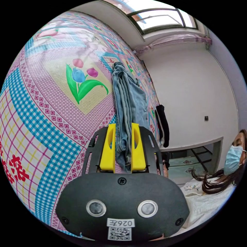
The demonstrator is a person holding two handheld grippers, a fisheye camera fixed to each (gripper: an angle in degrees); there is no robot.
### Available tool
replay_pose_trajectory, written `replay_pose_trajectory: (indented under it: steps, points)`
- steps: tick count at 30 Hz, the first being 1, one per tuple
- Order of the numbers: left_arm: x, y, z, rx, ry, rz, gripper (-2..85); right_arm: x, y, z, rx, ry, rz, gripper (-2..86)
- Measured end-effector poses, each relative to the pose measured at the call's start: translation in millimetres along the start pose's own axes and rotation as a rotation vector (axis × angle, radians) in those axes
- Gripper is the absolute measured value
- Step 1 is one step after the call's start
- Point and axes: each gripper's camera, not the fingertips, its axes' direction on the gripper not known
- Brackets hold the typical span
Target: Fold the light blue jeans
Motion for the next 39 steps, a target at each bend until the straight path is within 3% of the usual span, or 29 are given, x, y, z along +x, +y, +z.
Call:
replay_pose_trajectory:
  steps: [3,16,24,29,35,39]
  points:
    - [-22,-10,22,-0.049,0.17,-0.054,9.5,1,-7,1,0.001,-0.042,0.012,7.5]
    - [-37,-58,46,0.0,0.076,0.104,4.4,-10,-23,-4,0.059,-0.082,0.078,8.7]
    - [-59,-82,81,0.043,0.137,0.037,-0.9,4,-41,-12,0.015,-0.102,0.092,-0.9]
    - [-54,-81,87,-0.026,0.13,0.03,-1.0,3,-35,-53,-0.014,-0.075,0.039,-1.2]
    - [-49,-84,69,0.015,0.013,0.017,-1.0,21,-5,-151,-0.058,0.063,0.013,-1.2]
    - [-39,-118,109,-0.099,-0.088,0.012,-0.9,46,6,-203,-0.011,0.04,0.077,-0.3]
